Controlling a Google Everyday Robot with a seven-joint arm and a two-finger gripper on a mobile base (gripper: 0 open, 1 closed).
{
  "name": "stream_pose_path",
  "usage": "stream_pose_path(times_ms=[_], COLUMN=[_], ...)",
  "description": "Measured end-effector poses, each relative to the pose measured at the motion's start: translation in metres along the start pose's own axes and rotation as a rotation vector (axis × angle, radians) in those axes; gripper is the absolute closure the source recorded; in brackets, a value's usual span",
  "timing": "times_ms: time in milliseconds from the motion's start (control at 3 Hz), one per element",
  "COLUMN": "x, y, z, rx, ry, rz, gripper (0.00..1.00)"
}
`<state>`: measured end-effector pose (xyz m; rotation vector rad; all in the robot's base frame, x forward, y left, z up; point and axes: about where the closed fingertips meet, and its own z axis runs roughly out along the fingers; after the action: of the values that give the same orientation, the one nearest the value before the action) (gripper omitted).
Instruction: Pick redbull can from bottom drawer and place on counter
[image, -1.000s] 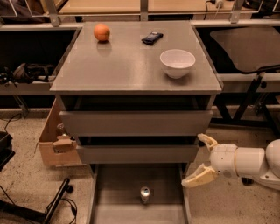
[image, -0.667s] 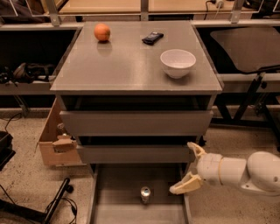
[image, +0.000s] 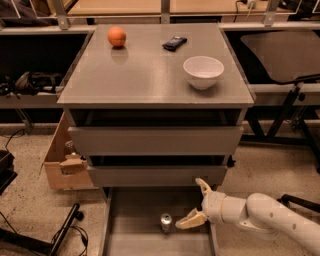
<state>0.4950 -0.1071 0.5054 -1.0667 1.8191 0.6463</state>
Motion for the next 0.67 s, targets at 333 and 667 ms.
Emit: stream_pose_path(times_ms=[333,667], x=[0.054,0.097], y=[-0.016,-0.027], z=[0.044,0.078], rx=[-0.012,-0.059], ry=[-0.036,-0.054], rz=[0.011,0.08], gripper=[0.0,0.0])
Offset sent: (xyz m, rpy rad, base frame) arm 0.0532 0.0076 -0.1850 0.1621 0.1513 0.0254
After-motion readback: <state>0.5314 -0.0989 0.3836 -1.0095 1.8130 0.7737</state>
